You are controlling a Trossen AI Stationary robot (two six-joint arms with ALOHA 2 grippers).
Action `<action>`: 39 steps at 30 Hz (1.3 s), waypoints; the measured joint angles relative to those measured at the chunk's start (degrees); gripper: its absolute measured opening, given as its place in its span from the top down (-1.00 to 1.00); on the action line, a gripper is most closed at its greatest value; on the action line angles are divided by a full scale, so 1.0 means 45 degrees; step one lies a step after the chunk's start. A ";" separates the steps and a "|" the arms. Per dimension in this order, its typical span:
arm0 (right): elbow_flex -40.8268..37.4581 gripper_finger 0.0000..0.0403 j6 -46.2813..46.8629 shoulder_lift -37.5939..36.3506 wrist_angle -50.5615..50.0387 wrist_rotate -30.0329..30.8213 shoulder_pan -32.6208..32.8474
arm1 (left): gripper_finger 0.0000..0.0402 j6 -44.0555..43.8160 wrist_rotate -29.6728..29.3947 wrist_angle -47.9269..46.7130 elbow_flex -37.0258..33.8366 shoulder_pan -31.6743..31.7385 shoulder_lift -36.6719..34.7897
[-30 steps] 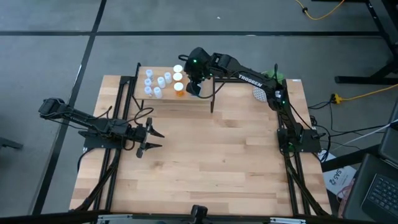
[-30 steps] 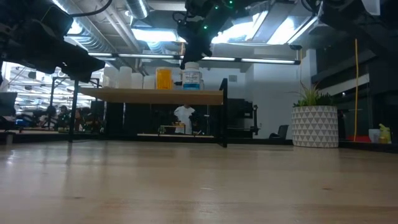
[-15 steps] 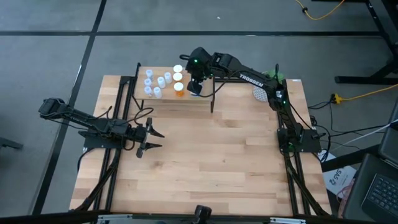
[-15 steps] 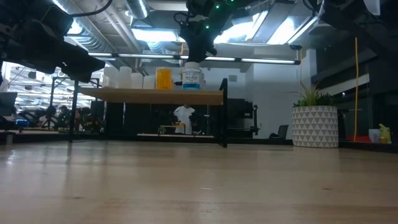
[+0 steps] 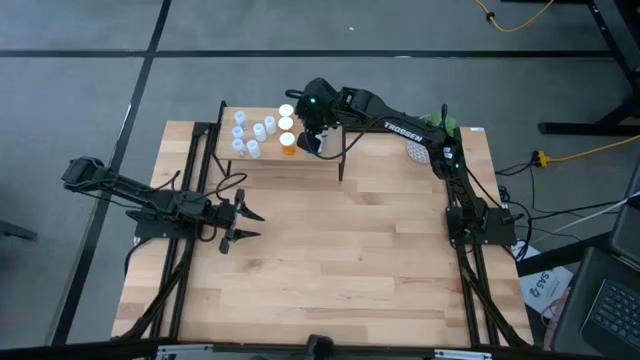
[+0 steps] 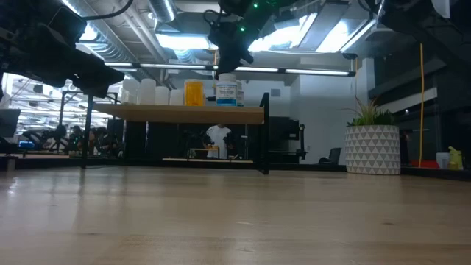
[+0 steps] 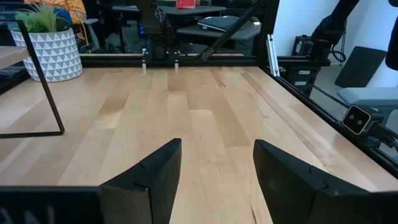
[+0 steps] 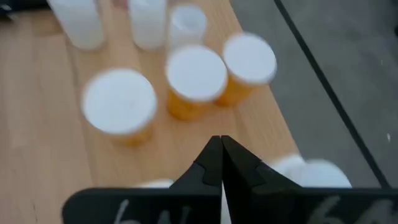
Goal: Pick and place medicine bottles onto shelf by color
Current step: Adjust the blue pill bottle, then adjust the pill bottles
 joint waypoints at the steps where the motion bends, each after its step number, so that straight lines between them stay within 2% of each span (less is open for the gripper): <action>1: 0.0000 0.99 -0.0144 -0.0021 0.0194 -0.0075 0.0039 | 0.04 0.0002 0.0000 0.0000 0.0000 -0.0004 0.0000; 8: 0.0000 0.99 -0.0886 -0.0121 0.1803 -0.2072 0.0213 | 0.04 0.0000 0.0000 0.0000 0.0000 -0.0004 0.0003; 15: -0.0002 0.99 -0.1582 -0.0505 0.1255 -0.2083 0.0716 | 0.04 0.0001 0.0000 0.0003 0.0000 0.0000 0.0001; 22: 0.0008 0.99 -0.1786 -0.2622 -0.1173 -0.2163 0.1537 | 0.04 0.0004 0.0005 0.0000 0.0004 -0.0004 0.0005; 26: -0.0486 0.99 -0.1004 -0.3952 -0.3240 -0.3064 0.1752 | 0.04 -0.0001 0.0002 0.0000 0.0000 -0.0001 0.0002; 29: -0.2235 0.99 -0.0135 -0.5083 -0.4240 -0.3563 0.1976 | 0.04 0.0004 0.0004 0.0000 0.0000 0.0001 0.0004; 32: -0.5257 0.99 0.0684 -0.6712 -0.3414 -0.3477 0.2348 | 0.04 0.0004 0.0005 0.0000 0.0002 -0.0001 0.0005; 36: -1.0281 0.99 0.1960 -0.9591 -0.0218 -0.3394 0.2864 | 0.04 0.0002 0.0000 0.0005 0.0003 -0.0004 0.0002; 39: -1.4182 0.99 0.2823 -1.1824 0.3003 -0.3388 0.3248 | 0.04 0.0004 0.0000 0.0003 0.0005 -0.0001 0.0003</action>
